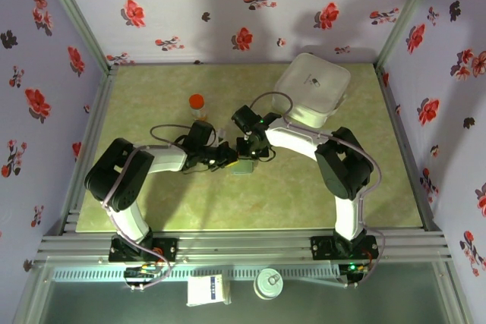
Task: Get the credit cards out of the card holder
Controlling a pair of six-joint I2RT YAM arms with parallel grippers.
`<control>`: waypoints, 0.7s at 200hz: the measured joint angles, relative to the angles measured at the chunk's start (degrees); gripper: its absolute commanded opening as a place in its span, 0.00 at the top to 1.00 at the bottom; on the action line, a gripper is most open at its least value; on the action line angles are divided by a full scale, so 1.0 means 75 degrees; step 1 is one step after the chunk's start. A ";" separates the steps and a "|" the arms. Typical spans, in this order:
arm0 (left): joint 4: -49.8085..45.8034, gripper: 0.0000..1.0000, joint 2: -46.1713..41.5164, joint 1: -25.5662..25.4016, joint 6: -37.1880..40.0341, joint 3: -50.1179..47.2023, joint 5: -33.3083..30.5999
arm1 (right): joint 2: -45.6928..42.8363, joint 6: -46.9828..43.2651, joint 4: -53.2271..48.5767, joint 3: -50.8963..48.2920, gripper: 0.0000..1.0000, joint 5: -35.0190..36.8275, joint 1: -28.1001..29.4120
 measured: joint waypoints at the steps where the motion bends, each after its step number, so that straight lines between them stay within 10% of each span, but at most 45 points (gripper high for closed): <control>1: 0.0009 1.00 0.0003 0.0000 -0.0003 0.0000 -0.0003 | 0.0000 0.0000 0.0000 0.0000 1.00 -0.0003 0.0000; 140: -0.1326 1.00 0.0603 0.0090 0.0679 0.0819 0.0076 | 0.0924 -0.0551 -0.1938 0.1545 1.00 0.1792 0.0644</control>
